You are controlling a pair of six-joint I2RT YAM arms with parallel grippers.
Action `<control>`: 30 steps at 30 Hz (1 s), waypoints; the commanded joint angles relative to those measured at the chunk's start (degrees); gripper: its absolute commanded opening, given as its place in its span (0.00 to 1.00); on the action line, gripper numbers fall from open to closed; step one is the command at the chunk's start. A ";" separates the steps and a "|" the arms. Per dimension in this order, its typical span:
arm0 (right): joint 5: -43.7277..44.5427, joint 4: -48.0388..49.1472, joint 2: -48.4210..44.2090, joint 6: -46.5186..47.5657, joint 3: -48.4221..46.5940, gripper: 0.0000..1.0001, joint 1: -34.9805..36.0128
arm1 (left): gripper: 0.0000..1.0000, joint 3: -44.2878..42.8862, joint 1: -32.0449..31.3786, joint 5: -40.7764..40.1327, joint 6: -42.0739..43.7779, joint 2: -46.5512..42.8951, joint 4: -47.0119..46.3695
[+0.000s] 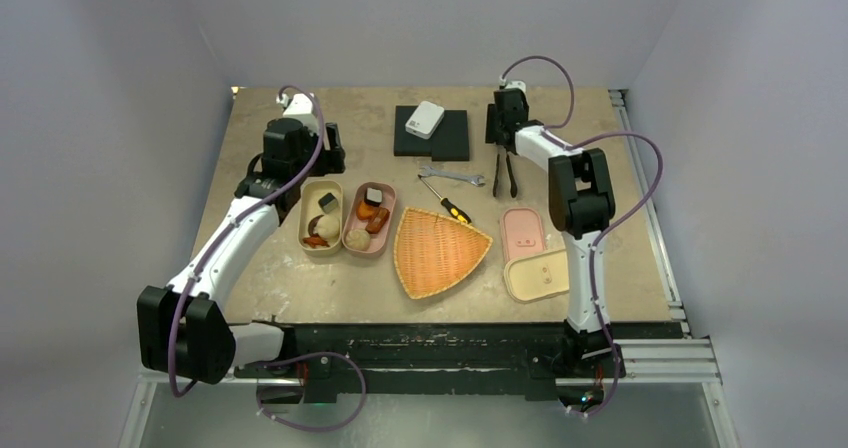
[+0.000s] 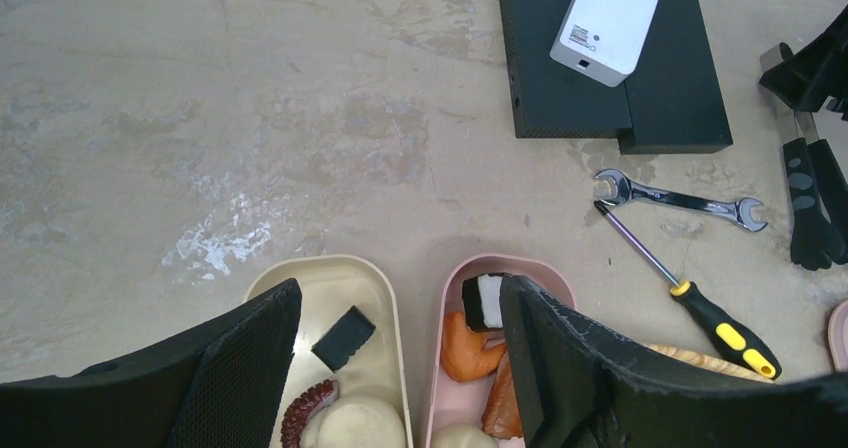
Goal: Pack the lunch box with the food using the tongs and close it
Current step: Place the clamp at the center of the board, then pick up the box lid from the center of the board.
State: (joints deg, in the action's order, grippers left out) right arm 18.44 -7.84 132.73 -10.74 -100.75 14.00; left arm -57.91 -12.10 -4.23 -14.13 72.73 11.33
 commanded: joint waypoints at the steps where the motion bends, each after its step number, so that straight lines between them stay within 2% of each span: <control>1: 0.64 2.82 -4.67 0.01 -1.38 0.63 -0.32 | 0.72 -2.86 -0.38 0.75 0.23 0.15 -0.86; 6: 1.54 3.25 -13.45 1.03 3.02 0.74 -0.35 | 0.72 -2.87 -0.38 0.98 0.51 0.15 -0.82; 12: -1.56 4.56 -25.96 1.26 11.61 0.79 -0.31 | 0.72 -3.33 -0.89 5.07 -0.06 1.53 -0.70; 19: -22.23 7.30 -40.53 -1.36 25.16 0.80 -0.14 | 0.72 -4.42 -1.61 13.87 -2.97 5.52 1.42; 22: -27.09 7.30 -46.05 -4.17 31.98 0.80 0.42 | 0.72 -1.84 -1.61 14.94 -3.07 5.04 2.01; 25: -25.96 5.33 -51.20 -6.64 37.96 0.80 0.75 | 0.72 1.27 -1.61 14.12 -2.75 3.46 2.49; 30: -16.55 -0.36 -56.90 -11.72 47.77 0.80 0.77 | 0.71 4.13 -1.61 12.87 -1.97 2.44 3.11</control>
State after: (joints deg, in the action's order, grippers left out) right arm -3.25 -3.84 79.79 -17.08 -58.30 14.76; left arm -55.00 -13.54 8.38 -15.90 77.30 14.17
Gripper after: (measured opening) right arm 0.799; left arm 0.714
